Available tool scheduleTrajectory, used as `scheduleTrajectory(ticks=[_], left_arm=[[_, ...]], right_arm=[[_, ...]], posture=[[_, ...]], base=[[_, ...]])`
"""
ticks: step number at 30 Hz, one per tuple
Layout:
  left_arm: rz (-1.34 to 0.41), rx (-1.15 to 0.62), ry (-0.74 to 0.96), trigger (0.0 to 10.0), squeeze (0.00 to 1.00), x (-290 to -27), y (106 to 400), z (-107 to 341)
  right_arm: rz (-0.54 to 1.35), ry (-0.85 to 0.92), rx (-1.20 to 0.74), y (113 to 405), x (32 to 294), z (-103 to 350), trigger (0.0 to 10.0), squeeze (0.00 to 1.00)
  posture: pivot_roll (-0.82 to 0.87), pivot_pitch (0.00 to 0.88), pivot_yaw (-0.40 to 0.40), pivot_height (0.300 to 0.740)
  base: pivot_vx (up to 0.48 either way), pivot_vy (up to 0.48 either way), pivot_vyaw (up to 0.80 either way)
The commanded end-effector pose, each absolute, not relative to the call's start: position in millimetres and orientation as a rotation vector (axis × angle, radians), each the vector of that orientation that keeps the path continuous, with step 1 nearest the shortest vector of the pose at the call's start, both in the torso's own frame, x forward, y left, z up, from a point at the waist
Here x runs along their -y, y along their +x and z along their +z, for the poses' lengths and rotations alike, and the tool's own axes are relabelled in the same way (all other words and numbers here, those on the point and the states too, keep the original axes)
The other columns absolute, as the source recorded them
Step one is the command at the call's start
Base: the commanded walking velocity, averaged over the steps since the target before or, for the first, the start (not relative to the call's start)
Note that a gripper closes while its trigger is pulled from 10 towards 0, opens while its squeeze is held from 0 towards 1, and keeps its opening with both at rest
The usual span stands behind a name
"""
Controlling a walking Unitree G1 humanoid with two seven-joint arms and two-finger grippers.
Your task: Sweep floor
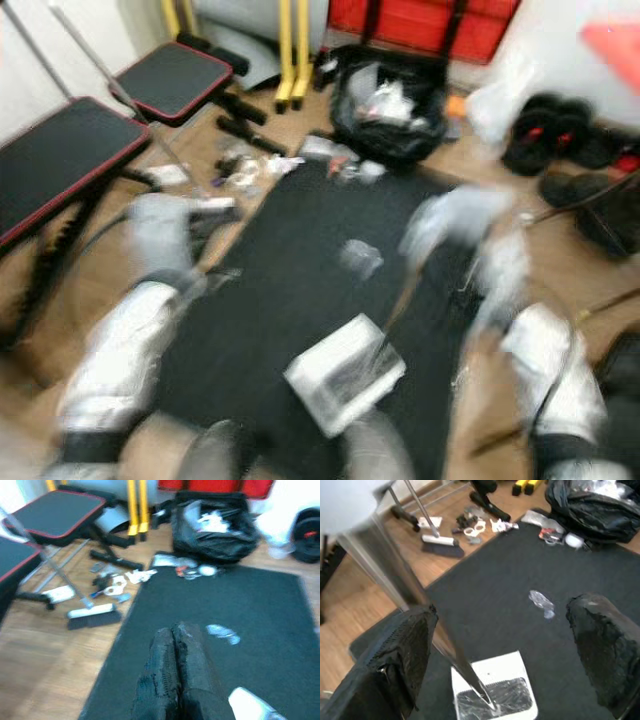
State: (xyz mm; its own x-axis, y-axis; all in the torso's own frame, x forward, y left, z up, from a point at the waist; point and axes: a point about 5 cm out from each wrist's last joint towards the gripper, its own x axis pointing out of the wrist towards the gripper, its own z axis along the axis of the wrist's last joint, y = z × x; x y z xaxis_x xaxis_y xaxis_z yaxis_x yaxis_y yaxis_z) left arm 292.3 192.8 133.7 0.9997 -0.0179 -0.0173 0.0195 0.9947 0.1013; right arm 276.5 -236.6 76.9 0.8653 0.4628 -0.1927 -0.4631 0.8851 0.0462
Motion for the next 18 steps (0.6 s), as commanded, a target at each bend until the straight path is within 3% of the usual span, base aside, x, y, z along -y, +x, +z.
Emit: scheduleTrajectory(ticks=[1, 12, 18], left_arm=[[-0.056, -0.016, 0.098, 10.0, 0.0, -184, 292, 134], [-0.056, -0.009, 0.095, 10.0, 0.0, -184, 293, 135], [-0.044, -0.034, 0.099, 10.0, 0.0, -188, 291, 129]], right_arm=[[0.49, -0.017, -0.128, 286, 237, 92, 10.0, 0.0], [0.479, -0.064, -0.138, 288, 243, 93, 10.0, 0.0], [0.53, -0.114, -0.31, 277, 245, 66, 10.0, 0.0]], posture=[[-0.12, 0.143, -0.151, 0.74], [-0.12, 0.142, -0.152, 0.74], [-0.11, 0.143, -0.152, 0.74]], base=[[0.0, 0.0, 0.0], [0.0, 0.0, 0.0], [0.0, 0.0, 0.0]])
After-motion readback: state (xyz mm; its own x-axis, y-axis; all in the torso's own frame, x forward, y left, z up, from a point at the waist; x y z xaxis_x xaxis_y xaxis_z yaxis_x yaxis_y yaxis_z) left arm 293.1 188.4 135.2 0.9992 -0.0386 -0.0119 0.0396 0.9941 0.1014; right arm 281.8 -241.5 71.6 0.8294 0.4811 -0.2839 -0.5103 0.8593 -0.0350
